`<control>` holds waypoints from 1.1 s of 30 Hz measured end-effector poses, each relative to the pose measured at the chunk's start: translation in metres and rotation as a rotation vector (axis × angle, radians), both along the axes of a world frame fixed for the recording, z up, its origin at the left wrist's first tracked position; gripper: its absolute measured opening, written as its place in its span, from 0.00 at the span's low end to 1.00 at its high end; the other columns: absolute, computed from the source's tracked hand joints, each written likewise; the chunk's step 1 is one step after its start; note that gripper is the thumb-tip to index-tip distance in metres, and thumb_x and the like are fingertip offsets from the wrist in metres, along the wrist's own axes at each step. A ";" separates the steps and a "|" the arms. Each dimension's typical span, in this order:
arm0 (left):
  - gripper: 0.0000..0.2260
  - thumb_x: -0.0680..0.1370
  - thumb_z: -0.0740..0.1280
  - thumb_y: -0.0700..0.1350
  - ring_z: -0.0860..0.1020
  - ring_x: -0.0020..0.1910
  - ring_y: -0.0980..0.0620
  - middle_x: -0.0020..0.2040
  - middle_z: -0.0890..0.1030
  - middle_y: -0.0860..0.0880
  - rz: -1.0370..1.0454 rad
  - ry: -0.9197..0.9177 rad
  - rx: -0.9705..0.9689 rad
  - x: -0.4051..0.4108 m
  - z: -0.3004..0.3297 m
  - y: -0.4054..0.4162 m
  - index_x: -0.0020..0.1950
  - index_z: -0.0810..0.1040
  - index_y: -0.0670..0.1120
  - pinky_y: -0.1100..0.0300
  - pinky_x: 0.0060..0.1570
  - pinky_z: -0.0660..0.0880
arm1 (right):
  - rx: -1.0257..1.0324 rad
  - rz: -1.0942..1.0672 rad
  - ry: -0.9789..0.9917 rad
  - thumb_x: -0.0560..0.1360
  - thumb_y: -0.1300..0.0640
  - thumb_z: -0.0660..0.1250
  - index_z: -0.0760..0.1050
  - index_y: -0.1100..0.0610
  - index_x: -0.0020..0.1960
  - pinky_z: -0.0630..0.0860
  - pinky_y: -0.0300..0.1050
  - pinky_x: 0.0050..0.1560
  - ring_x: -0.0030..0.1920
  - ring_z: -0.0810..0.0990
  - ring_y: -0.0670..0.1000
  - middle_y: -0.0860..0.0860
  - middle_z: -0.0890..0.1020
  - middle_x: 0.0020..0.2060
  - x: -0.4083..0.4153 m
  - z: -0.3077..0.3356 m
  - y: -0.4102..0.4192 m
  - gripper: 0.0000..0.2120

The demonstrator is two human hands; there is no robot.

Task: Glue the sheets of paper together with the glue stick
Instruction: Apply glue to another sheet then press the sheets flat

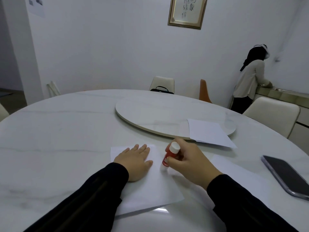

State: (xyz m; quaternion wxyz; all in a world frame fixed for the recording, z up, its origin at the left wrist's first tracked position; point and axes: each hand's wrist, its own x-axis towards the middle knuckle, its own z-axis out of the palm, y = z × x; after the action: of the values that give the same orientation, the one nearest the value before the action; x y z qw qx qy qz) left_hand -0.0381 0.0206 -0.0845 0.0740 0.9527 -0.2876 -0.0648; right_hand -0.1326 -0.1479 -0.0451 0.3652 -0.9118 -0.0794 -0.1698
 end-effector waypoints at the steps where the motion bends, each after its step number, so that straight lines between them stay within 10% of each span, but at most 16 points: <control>1: 0.26 0.80 0.46 0.55 0.44 0.77 0.54 0.78 0.44 0.54 0.000 0.002 0.005 0.000 0.000 0.000 0.77 0.45 0.50 0.56 0.74 0.43 | 0.026 0.009 0.003 0.64 0.52 0.65 0.74 0.52 0.41 0.77 0.49 0.41 0.38 0.78 0.53 0.52 0.82 0.37 -0.009 0.001 -0.001 0.07; 9: 0.26 0.80 0.45 0.55 0.42 0.77 0.53 0.78 0.42 0.53 -0.013 0.044 0.062 -0.002 0.007 0.000 0.77 0.43 0.50 0.55 0.74 0.42 | 0.238 0.201 0.112 0.59 0.59 0.65 0.76 0.55 0.36 0.76 0.48 0.34 0.35 0.77 0.62 0.62 0.81 0.35 -0.044 0.000 -0.013 0.06; 16: 0.25 0.81 0.54 0.47 0.37 0.76 0.51 0.78 0.40 0.53 -0.283 0.120 0.145 -0.014 0.039 -0.006 0.76 0.49 0.57 0.52 0.74 0.41 | 1.034 0.098 0.006 0.65 0.67 0.62 0.80 0.59 0.35 0.68 0.37 0.23 0.29 0.70 0.57 0.64 0.78 0.31 -0.034 -0.006 -0.038 0.09; 21: 0.20 0.79 0.56 0.49 0.63 0.69 0.46 0.71 0.65 0.48 -0.108 -0.207 0.187 -0.039 0.029 -0.008 0.72 0.62 0.53 0.51 0.65 0.65 | 1.161 0.000 -0.145 0.73 0.71 0.56 0.78 0.61 0.38 0.71 0.36 0.24 0.23 0.72 0.51 0.61 0.82 0.30 -0.030 -0.008 -0.046 0.14; 29: 0.18 0.80 0.54 0.48 0.62 0.72 0.54 0.74 0.63 0.54 -0.084 -0.015 -0.265 -0.039 0.023 -0.013 0.70 0.65 0.54 0.59 0.70 0.58 | 0.797 -0.150 -0.224 0.73 0.72 0.63 0.78 0.56 0.42 0.74 0.37 0.29 0.28 0.76 0.49 0.49 0.81 0.30 -0.030 -0.010 -0.031 0.12; 33: 0.28 0.79 0.49 0.58 0.45 0.77 0.51 0.79 0.46 0.51 -0.032 -0.072 -0.040 -0.041 0.005 -0.027 0.77 0.48 0.50 0.51 0.75 0.45 | 0.501 -0.190 -0.188 0.70 0.61 0.69 0.77 0.49 0.42 0.80 0.43 0.39 0.38 0.81 0.50 0.48 0.84 0.37 -0.020 -0.001 -0.014 0.08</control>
State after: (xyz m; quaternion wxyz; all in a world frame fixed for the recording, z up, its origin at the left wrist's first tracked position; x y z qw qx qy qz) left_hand -0.0789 -0.0062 -0.0799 0.0817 0.9479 -0.3067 -0.0256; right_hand -0.1525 -0.1617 -0.0460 0.5527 -0.7769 0.0172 -0.3012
